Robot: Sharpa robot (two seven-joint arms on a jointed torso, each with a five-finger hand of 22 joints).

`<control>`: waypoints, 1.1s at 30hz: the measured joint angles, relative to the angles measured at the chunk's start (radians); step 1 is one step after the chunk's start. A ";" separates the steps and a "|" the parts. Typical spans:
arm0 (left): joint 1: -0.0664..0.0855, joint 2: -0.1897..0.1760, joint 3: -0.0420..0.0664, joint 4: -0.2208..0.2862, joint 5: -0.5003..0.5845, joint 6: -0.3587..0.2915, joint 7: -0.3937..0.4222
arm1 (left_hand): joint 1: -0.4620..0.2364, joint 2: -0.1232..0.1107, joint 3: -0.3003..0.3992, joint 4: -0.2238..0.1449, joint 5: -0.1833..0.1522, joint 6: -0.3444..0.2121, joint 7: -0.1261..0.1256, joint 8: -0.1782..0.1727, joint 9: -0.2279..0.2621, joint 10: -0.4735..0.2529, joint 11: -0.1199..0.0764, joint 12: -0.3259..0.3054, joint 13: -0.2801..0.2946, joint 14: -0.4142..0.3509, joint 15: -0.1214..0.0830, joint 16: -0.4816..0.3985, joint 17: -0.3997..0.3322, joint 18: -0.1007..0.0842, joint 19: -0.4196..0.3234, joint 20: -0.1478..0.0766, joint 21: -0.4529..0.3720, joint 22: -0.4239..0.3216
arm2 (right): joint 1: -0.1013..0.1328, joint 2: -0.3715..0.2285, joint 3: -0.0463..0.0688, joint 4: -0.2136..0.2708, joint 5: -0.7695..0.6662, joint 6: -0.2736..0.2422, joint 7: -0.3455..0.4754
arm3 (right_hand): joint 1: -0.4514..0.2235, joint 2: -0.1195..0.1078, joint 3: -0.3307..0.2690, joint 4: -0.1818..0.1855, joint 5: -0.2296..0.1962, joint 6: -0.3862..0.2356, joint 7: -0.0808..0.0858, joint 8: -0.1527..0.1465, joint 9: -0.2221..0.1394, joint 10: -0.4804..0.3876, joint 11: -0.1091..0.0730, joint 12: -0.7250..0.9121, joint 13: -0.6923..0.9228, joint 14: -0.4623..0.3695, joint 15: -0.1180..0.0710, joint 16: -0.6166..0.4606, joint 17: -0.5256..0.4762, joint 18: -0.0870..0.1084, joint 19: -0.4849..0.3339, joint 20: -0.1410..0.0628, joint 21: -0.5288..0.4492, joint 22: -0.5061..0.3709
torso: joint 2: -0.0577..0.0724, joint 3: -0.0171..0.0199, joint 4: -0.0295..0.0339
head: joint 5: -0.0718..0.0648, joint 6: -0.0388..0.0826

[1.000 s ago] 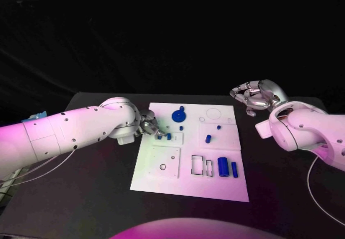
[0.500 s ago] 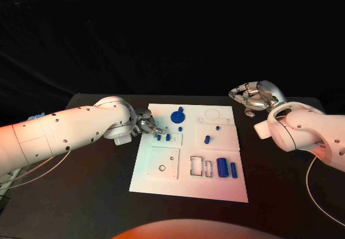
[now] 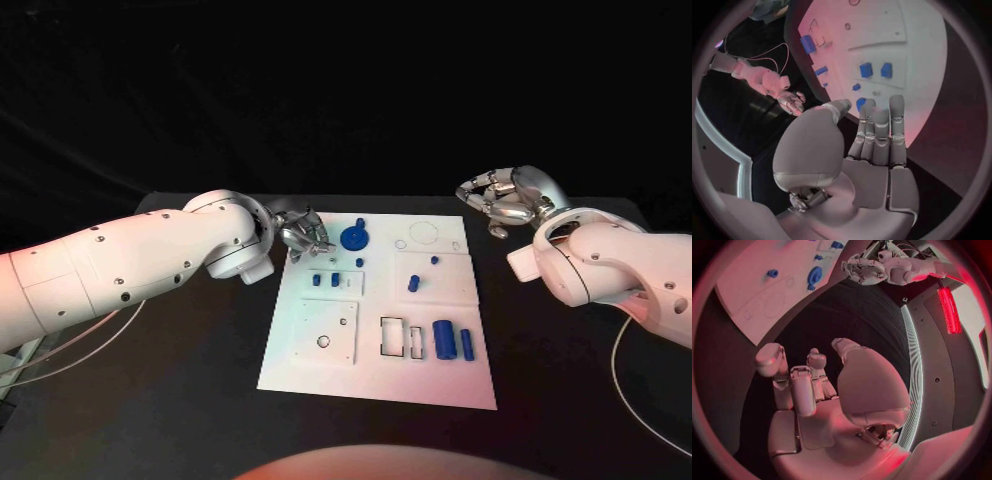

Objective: Assemble the parts on the task board

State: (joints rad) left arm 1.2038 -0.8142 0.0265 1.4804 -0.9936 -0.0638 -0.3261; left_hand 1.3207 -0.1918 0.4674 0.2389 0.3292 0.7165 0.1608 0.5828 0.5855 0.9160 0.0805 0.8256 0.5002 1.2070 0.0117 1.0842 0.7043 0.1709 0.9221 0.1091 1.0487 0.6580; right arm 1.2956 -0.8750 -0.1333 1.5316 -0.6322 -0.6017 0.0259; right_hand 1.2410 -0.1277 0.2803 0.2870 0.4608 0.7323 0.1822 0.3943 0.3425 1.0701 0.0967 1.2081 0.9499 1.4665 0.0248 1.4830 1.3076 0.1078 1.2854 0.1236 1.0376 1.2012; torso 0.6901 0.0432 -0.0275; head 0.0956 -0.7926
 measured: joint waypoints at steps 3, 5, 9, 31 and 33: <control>0.000 0.019 -0.010 -0.007 -0.010 -0.041 0.103 | 0.066 -0.017 0.034 -0.032 0.000 -0.003 0.004 -0.016 -0.030 -0.035 0.013 -0.046 -0.044 -0.052 0.012 -0.068 -0.069 0.000 -0.020 0.014 -0.047 -0.033 | -0.001 0.001 0.000 -0.001 -0.003 0.000 0.000 | -0.003 0.003 0.000 0.000 0.000 0.000 0.000 0.000 -0.001 0.000 0.000 0.000 -0.002 0.000 0.000 0.000 0.000 0.000 0.000 0.000 0.000 0.000 | 0.000 0.0000 -0.0005 | 0.000 0.003; -0.002 0.032 -0.018 -0.014 -0.031 -0.059 0.159 | 0.090 -0.034 0.049 -0.048 0.000 -0.001 0.005 -0.034 -0.057 -0.050 0.018 -0.086 -0.083 -0.060 0.017 -0.086 -0.084 0.000 -0.022 0.016 -0.062 -0.041 | -0.002 0.001 0.000 -0.002 -0.006 0.000 0.001 | -0.003 0.003 0.000 0.000 0.006 0.000 0.000 0.000 -0.001 0.000 0.000 0.000 -0.002 0.000 0.000 0.000 0.000 0.000 0.000 0.000 0.000 0.000 | 0.001 0.0000 -0.0005 | 0.000 0.004; -0.007 0.061 -0.035 -0.035 -0.113 -0.085 0.255 | 0.113 -0.057 0.057 -0.078 -0.002 -0.007 0.011 -0.067 -0.104 -0.075 0.032 -0.172 -0.161 -0.069 0.026 -0.098 -0.099 0.000 -0.025 0.019 -0.064 -0.043 | -0.004 0.002 0.000 -0.003 -0.013 0.000 0.003 | -0.003 0.003 0.000 0.000 0.010 0.000 0.000 0.004 -0.002 0.000 0.000 0.000 -0.004 0.000 0.000 0.000 0.000 0.000 0.000 0.000 -0.003 -0.002 | 0.001 0.0000 -0.0010 | -0.001 0.006; -0.014 0.166 -0.063 -0.146 -0.513 -0.063 0.321 | 0.095 -0.077 -0.019 -0.068 -0.018 -0.002 0.004 -0.134 -0.230 -0.081 0.032 -0.303 -0.325 0.092 0.022 0.087 0.012 0.000 0.135 0.022 0.082 0.135 | -0.008 0.009 0.000 -0.004 -0.032 0.000 0.009 | 0.003 0.008 0.000 0.000 0.025 0.000 0.000 0.004 -0.003 -0.007 0.000 -0.005 -0.009 0.000 0.000 -0.004 0.000 0.000 0.000 0.000 -0.006 -0.003 | 0.002 0.0009 -0.0024 | -0.003 0.009; -0.014 0.173 -0.063 -0.154 -0.526 -0.058 0.314 | 0.095 -0.077 -0.019 -0.068 -0.018 0.001 0.006 -0.134 -0.231 -0.081 0.032 -0.303 -0.326 0.092 0.022 0.089 0.016 0.000 0.136 0.023 0.083 0.140 | -0.008 0.009 0.000 -0.004 -0.032 0.000 0.010 | 0.003 0.008 0.000 0.000 0.025 0.000 0.000 0.004 -0.003 -0.007 0.000 -0.005 -0.009 0.000 0.000 -0.004 0.000 0.000 0.000 0.000 -0.006 -0.003 | 0.002 0.0009 -0.0026 | -0.005 0.008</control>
State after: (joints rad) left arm 1.1894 -0.6412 -0.0365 1.3265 -1.5198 -0.1222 -0.0119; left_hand 1.4157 -0.2685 0.4481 0.1711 0.3110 0.7177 0.1672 0.4486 0.3542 0.8352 0.1124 0.5226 0.1739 1.2993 0.0340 1.1729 0.7208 0.1707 1.0582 0.1324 1.1317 0.7984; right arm 1.2873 -0.8663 -0.1336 1.5272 -0.6643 -0.6017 0.0356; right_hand 1.2436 -0.1197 0.2803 0.2870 0.4861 0.7323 0.1822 0.3983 0.3396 1.0629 0.0967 1.2028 0.9405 1.4665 0.0248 1.4792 1.3074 0.1077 1.2855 0.1237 1.0318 1.1982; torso 0.6919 0.0441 -0.0301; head 0.0911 -0.7847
